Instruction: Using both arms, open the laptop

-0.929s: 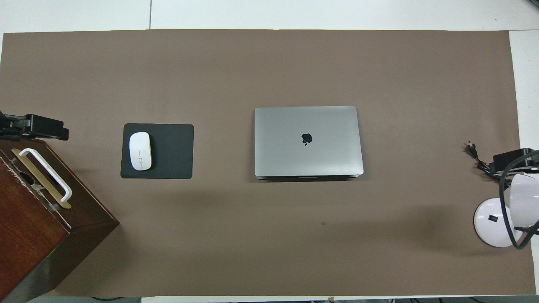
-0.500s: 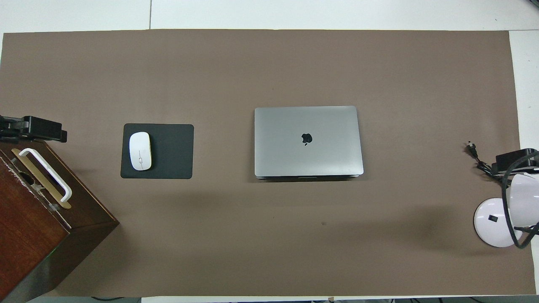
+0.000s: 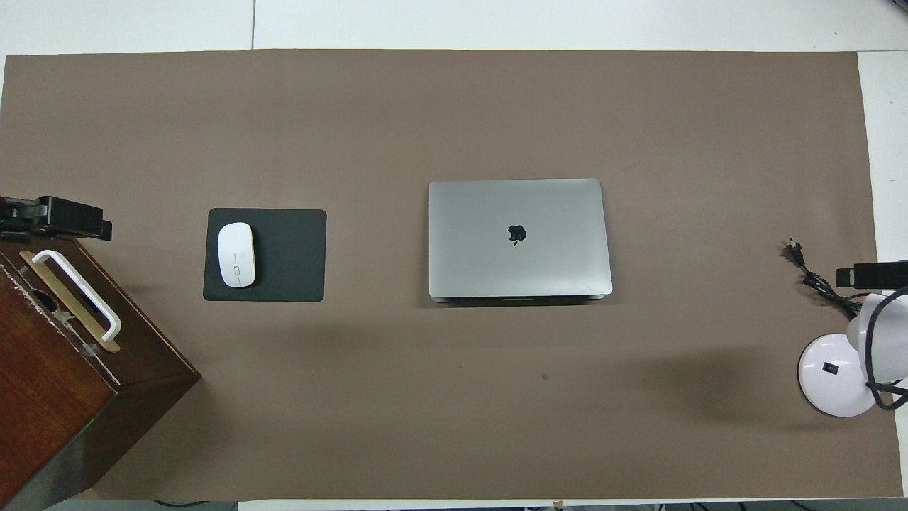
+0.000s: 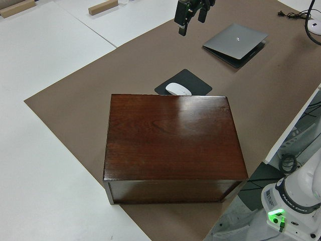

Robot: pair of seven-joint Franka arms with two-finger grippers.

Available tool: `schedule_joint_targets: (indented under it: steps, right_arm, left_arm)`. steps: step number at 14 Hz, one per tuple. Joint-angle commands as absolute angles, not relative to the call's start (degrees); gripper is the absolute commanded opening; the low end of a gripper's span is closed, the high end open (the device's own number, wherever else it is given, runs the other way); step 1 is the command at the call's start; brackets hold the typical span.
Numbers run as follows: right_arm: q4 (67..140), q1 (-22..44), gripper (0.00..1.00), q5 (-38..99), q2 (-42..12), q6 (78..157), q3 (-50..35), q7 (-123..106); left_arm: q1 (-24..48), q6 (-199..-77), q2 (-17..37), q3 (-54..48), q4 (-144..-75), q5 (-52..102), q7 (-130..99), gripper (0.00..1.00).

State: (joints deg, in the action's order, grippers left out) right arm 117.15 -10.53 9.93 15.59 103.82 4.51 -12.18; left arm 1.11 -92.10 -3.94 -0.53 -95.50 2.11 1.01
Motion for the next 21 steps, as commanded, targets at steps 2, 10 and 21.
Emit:
schedule_joint_targets:
  steps: [2,10,21]
  right_arm:
    - [126.3,-12.7,1.0,23.4,17.4,113.4,4.4,-14.6]
    - [133.5,0.3,1.0,37.0,19.8,126.2,4.0,2.1]
    - [150.6,23.9,1.0,39.3,27.0,153.7,3.3,42.1]
  left_arm:
    - [0.7,-92.7,-6.0,-0.8,-98.1,1.1,0.0,0.37]
    - [0.4,-98.6,-5.7,-0.7,-98.8,1.5,-4.8,0.0]
    - [9.0,-130.8,-8.5,-1.2,-120.7,6.3,1.8,0.0]
